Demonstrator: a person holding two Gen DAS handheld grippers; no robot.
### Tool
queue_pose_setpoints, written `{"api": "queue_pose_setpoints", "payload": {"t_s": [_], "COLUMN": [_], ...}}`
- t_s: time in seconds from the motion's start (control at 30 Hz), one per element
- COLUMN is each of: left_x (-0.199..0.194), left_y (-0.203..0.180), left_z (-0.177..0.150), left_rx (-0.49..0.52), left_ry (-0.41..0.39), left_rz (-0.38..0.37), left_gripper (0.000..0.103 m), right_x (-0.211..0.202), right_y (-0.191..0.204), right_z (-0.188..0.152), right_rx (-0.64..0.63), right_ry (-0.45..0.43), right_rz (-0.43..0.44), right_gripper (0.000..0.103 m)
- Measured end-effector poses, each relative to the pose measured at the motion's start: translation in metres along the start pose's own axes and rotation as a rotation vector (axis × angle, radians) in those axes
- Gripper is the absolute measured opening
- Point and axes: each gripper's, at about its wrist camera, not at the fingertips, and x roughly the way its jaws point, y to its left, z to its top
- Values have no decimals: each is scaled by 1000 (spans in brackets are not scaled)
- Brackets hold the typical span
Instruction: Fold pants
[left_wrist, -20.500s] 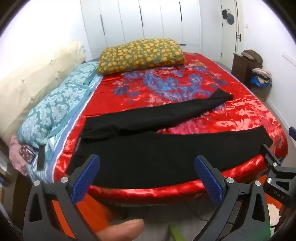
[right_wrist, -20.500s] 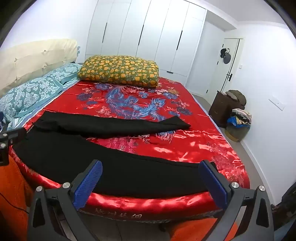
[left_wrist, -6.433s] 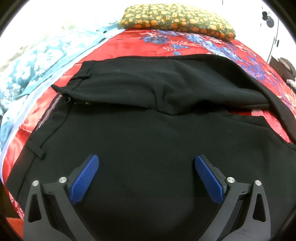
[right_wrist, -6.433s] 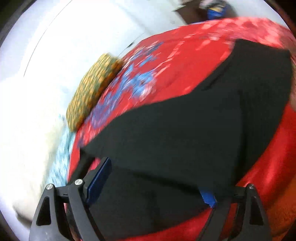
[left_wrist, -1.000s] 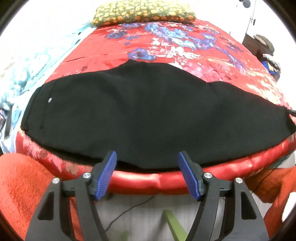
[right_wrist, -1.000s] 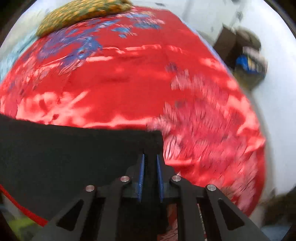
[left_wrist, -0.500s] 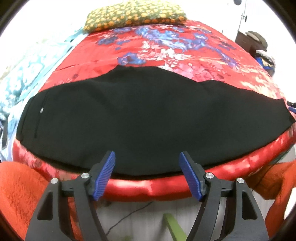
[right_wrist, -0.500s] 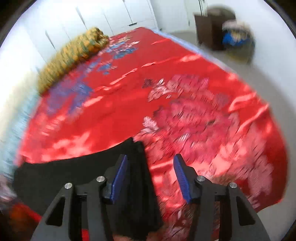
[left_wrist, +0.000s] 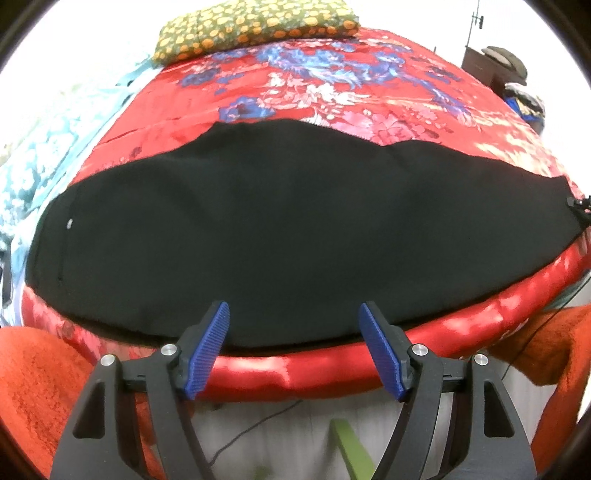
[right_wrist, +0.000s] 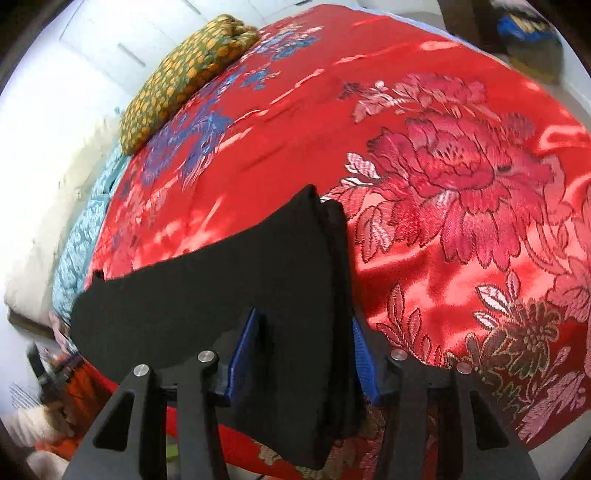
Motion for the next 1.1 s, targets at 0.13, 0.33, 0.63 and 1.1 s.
{"api": "queue_pose_setpoints", "payload": {"t_s": [0.13,0.33,0.63,1.1], "left_x": [3,5,7,1], "left_y": [4,10,45,107], "left_z": [0,1,8,-4], "left_rx": [-22,-64,-226,-436], "left_ry": [6,3,-21,-21], "left_rz": [-7,-33,-92,-167], "left_gripper": [75,75,75,75], "right_x": [0,-19,-3,179], "right_y": [-7,17,145,377], "right_z": [-2,-14,-58,-128], "right_rx": [65,143,214,155], "right_ry": [15,-76,-140,30], "right_rz": [34,211,699,625], "right_gripper": [23,13,13,25]}}
